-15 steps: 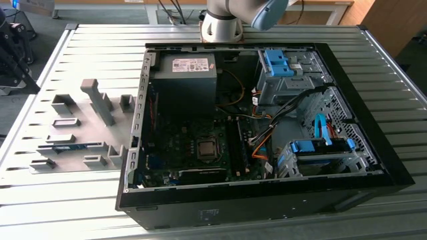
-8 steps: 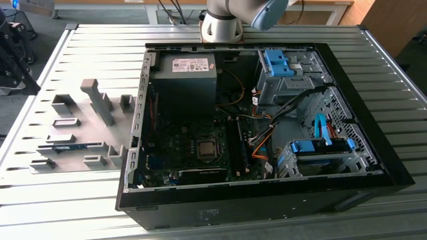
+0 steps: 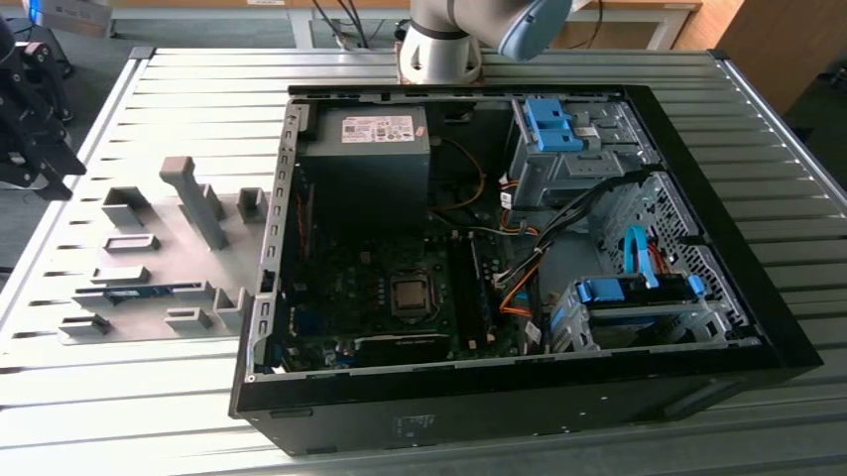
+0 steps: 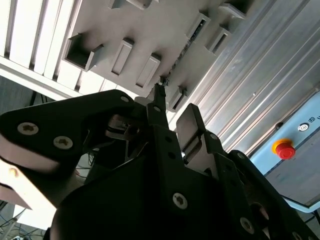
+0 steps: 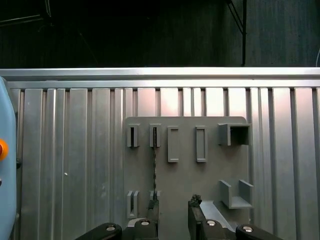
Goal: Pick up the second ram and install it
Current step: 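Pick up the second ram and move it above second insertion slot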
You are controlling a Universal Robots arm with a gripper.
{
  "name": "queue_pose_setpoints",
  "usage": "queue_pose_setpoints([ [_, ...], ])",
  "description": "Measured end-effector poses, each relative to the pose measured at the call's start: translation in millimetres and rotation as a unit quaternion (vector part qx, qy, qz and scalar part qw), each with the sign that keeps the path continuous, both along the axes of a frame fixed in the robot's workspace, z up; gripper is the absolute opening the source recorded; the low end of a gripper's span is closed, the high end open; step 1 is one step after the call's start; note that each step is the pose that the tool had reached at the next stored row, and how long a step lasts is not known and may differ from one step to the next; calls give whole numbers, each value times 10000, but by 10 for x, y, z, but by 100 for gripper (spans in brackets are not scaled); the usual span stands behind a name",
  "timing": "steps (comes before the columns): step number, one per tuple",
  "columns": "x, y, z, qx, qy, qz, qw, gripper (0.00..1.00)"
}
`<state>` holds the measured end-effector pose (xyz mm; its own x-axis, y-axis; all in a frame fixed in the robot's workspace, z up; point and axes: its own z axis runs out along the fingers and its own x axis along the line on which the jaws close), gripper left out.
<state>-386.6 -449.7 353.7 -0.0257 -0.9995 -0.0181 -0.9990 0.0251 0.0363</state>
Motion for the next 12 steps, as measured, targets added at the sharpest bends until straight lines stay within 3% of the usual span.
queue_pose_setpoints([
  [12, -3, -2, -46, 0, 0, 1, 10000, 37],
])
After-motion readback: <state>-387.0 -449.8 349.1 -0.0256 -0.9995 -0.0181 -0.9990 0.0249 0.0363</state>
